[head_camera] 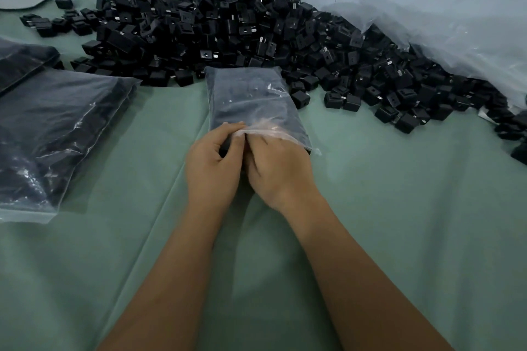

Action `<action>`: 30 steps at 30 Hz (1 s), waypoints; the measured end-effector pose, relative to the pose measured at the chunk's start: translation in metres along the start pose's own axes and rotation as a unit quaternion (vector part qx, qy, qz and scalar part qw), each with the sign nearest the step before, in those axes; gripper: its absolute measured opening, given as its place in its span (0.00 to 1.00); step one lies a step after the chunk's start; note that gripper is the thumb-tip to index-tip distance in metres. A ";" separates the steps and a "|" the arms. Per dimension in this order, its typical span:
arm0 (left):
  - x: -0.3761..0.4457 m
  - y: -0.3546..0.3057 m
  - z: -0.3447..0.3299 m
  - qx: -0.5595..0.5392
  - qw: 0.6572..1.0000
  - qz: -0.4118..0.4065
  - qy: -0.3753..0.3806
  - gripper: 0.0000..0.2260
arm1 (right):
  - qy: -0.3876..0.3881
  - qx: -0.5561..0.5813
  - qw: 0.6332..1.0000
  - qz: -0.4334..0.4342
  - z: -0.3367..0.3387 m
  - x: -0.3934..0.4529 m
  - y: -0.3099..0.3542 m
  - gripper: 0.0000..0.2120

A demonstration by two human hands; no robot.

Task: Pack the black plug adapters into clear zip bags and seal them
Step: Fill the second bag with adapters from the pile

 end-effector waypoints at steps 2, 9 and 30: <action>-0.001 0.002 0.001 -0.004 1.000 0.018 0.006 0.09 | -0.135 0.010 0.986 0.100 0.018 -0.007 0.002 0.12; -0.003 0.006 -0.001 0.010 0.998 0.061 0.012 0.08 | -0.313 -0.010 0.913 -0.260 0.064 0.000 -0.136 0.16; 0.001 0.005 -0.001 0.025 0.996 0.078 0.018 0.08 | -0.173 0.297 0.850 -0.398 0.015 -0.016 -0.134 0.12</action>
Point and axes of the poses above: each hand's wrist, its own x-axis towards the middle knuckle, its own z-axis out of the back of the hand, y = z × x, the point moved 3 cm from there along x, towards the middle knuckle, and after that the axes turned 1 degree about y, right-handed, at the moved point
